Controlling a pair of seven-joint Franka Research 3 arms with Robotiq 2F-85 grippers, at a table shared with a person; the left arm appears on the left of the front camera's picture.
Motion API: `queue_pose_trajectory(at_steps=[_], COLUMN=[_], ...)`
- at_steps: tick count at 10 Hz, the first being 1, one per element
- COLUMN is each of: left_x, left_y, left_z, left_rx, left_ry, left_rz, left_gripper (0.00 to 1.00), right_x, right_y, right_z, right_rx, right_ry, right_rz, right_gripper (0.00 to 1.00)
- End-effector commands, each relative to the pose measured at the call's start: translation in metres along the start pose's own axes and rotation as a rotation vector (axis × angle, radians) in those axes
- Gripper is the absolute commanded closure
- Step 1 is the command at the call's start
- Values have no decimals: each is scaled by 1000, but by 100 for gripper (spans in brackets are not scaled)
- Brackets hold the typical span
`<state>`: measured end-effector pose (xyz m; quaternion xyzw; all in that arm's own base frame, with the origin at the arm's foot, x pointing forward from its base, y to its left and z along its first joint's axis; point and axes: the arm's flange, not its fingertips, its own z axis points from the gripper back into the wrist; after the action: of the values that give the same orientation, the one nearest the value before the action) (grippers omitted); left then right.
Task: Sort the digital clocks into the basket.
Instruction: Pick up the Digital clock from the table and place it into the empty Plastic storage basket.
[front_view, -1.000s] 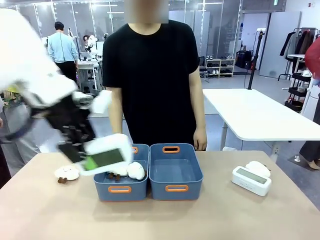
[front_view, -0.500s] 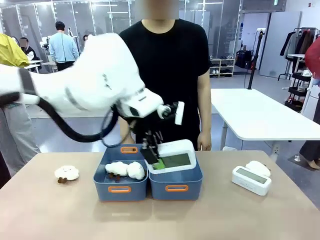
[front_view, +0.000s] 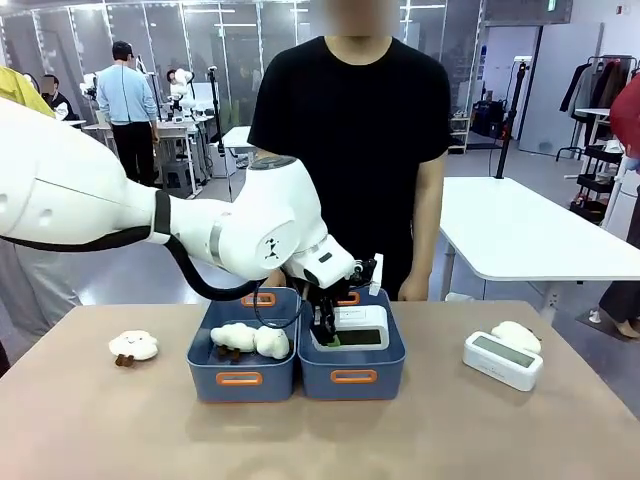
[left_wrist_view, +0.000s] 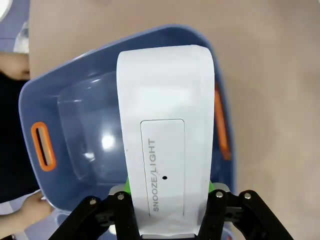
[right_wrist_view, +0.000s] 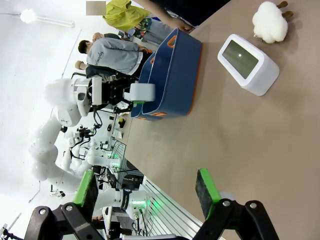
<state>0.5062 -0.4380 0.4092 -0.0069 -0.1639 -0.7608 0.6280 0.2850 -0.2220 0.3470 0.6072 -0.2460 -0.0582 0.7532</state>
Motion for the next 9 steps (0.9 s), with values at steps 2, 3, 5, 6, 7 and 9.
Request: queue_pose_trajectory(at_steps=[2, 3, 5, 6, 7, 9], left_x=[11, 9, 8, 7, 6, 1], left_y=[14, 12, 5, 3, -1, -6], left_z=[-6, -12, -9, -8, -6, 4], left_rx=[35, 45, 33, 24, 15, -1], left_ry=[6, 24, 28, 25, 26, 14], left_rz=[7, 3, 8, 2, 9, 19], left_gripper=[92, 92, 19, 6, 0, 0], right_x=[0, 0, 0, 0, 0, 0], right_y=[1, 1, 1, 1, 1, 1], right_z=[1, 1, 1, 1, 1, 1], right_rx=[7, 7, 7, 7, 7, 7], right_ry=[-1, -1, -1, -1, -1, -1], right_rz=[4, 4, 4, 4, 4, 4], right_gripper=[0, 0, 0, 0, 0, 0])
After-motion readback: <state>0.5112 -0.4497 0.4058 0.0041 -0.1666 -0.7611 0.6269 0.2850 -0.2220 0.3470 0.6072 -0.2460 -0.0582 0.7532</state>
